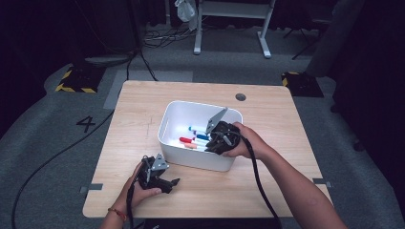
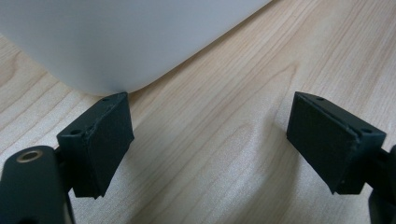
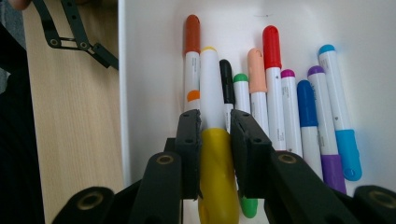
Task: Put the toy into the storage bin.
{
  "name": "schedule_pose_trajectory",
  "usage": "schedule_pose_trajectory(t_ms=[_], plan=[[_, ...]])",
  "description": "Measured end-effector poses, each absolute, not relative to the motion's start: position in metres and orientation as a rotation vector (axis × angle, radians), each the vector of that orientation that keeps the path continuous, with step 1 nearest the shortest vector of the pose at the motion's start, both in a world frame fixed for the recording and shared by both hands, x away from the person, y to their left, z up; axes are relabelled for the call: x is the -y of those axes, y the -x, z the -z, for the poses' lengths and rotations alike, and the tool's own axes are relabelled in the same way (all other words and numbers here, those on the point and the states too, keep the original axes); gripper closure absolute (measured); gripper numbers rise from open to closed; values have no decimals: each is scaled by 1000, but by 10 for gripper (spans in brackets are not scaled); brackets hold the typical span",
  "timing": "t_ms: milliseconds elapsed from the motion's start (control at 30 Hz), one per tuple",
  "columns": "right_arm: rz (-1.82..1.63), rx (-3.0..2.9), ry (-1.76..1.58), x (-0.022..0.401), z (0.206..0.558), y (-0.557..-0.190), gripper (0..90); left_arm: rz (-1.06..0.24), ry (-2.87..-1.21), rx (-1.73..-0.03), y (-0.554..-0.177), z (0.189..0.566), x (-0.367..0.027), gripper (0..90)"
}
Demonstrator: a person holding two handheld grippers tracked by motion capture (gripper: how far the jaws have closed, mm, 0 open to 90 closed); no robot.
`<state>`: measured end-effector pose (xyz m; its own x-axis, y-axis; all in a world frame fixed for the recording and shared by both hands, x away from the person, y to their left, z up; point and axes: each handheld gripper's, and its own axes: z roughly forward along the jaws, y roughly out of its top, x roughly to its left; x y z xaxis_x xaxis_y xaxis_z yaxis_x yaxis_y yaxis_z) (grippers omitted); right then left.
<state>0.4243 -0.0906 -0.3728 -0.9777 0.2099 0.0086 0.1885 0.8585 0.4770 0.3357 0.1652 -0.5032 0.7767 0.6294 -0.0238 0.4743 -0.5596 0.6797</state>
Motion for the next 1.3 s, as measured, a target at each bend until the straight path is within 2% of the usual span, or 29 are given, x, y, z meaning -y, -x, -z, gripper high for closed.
schedule_pose_trajectory(t_ms=[533, 767, 833, 900, 933, 967, 1033, 1100, 1300], plan=[[-765, -2959, -349, 91, 373, -424, 675, -289, -2272, -817, -336, 503, -165, 145], [-789, -2923, -365, 93, 372, -425, 568, -289, -2271, -817, -336, 503, -165, 145], [-792, -2892, -388, 95, 372, -426, 477, -289, -2271, -817, -336, 503, -165, 145], [-795, -2882, -389, 95, 372, -426, 451, -289, -2271, -817, -336, 503, -165, 145], [-798, -2850, -399, 97, 371, -427, 388, -289, -2272, -817, -336, 503, -165, 145], [-798, -2850, -399, 97, 371, -427, 388, -289, -2271, -817, -336, 503, -165, 145], [-830, -2802, -414, 100, 370, -428, 299, -288, -2271, -817, -336, 503, -165, 145], [-855, -2766, -423, 103, 368, -427, 256, -289, -2271, -817, -336, 503, -165, 145], [-954, -2691, -434, 113, 360, -425, 203, -289, -2271, -817, -336, 503, -165, 145]])
